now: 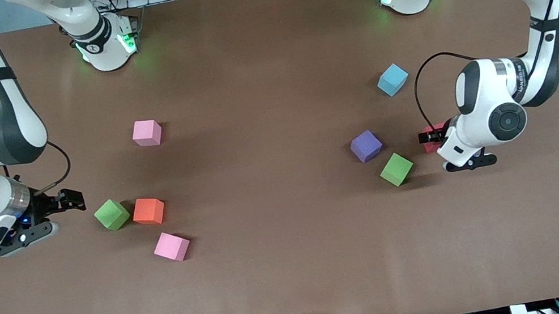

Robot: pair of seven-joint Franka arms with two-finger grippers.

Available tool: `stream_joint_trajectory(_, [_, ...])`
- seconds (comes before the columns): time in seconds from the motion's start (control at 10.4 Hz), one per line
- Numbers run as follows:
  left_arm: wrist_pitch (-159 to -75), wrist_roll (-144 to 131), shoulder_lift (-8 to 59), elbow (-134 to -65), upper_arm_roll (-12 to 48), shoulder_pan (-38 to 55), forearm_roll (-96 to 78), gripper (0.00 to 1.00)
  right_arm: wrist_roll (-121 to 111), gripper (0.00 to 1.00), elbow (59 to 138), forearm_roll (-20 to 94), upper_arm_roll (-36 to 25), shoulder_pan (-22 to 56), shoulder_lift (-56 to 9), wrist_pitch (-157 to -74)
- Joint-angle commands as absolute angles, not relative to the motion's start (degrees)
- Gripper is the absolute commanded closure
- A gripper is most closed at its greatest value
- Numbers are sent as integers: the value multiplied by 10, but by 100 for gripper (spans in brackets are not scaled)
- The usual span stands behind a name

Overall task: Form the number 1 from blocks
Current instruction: 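Grasp the red cube with the left gripper while the right gripper lowers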

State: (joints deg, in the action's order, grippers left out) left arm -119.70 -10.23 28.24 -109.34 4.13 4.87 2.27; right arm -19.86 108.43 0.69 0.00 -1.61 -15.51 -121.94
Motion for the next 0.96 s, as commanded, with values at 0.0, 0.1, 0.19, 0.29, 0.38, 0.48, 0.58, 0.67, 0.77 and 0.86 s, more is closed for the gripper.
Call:
stream_joint_trajectory(0.0, [-1204, -113, 297, -1092, 40, 52, 21, 0, -229, 0, 1088, 14, 1, 0, -187, -1229])
stream_joint_trajectory(0.1, [-1204, -113, 303, -1092, 40, 52, 21, 0, -229, 0, 1096, 14, 1, 7, -196, -1239])
stream_joint_trajectory(0.19, [-1204, -113, 310, -1093, 40, 51, 21, 0, -229, 0, 1114, 14, 1, 11, -196, -1257])
stream_joint_trajectory(0.29, [-1204, -113, 313, -1092, 40, 50, 21, 0, -229, 0, 1132, 14, 1, 13, -196, -1266])
stream_joint_trajectory(0.38, [-1204, -112, 313, -1090, 40, 50, 21, 35, -230, 0, 1143, 14, 1, 16, -195, -1276])
stream_joint_trajectory(0.48, [-1204, -113, 313, -1089, 40, 50, 20, 99, -232, 0, 1148, 14, 1, 17, -196, -1277])
stream_joint_trajectory(0.58, [-1204, -113, 313, -1088, 40, 50, 20, 100, -242, 0, 1148, 14, 1, 21, -198, -1277])
stream_joint_trajectory(0.67, [-1204, -113, 312, -1087, 40, 50, 21, 100, -256, 0, 1148, 14, 0, 23, -203, -1278])
stream_joint_trajectory(0.77, [-1202, -110, 307, -1085, 40, 51, 21, 100, -277, 0, 1147, 13, 0, 22, -207, -1280])
stream_joint_trajectory(0.86, [-1199, -109, 297, -1082, 40, 51, 21, 100, -304, 0, 1146, 12, -2, 21, -214, -1286])
